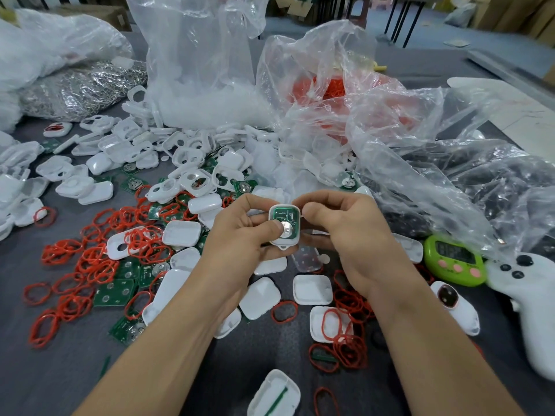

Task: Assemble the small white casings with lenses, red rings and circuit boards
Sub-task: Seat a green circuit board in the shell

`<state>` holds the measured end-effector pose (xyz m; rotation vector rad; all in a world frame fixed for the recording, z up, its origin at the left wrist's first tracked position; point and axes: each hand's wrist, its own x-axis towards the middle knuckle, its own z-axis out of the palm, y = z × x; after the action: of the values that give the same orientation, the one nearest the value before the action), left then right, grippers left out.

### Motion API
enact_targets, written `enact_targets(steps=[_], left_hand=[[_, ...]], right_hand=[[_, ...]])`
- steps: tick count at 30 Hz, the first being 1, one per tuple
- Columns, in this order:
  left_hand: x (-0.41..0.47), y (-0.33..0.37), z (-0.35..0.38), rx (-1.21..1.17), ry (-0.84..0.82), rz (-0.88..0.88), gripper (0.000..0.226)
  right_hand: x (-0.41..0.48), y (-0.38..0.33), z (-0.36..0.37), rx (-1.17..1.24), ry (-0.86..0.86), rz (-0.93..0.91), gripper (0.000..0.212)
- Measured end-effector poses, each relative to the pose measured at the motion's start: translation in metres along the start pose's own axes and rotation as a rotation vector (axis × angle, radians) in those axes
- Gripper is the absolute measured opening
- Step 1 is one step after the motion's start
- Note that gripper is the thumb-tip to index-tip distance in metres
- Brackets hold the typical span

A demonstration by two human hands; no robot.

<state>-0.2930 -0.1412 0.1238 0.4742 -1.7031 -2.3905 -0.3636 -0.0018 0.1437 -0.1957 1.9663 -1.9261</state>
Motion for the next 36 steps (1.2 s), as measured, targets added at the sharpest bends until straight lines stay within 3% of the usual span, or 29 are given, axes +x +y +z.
enact_targets(steps=[7,15,21,36], left_hand=[[0.000,0.000,0.000,-0.032,0.006,-0.023,0.022],[0.000,0.001,0.001,0.004,0.026,-0.047,0.029],[-0.003,0.000,0.001,0.048,0.001,-0.017,0.028],[-0.004,-0.004,0.004,0.122,0.030,0.067,0.030]], right_hand=[[0.001,-0.001,-0.005,-0.033,0.021,-0.033,0.025],[-0.003,0.001,-0.006,-0.421,0.135,-0.354,0.011],[-0.002,0.007,0.001,-0.416,0.061,-0.236,0.009],[0.002,0.009,0.002,-0.199,0.073,-0.107,0.017]])
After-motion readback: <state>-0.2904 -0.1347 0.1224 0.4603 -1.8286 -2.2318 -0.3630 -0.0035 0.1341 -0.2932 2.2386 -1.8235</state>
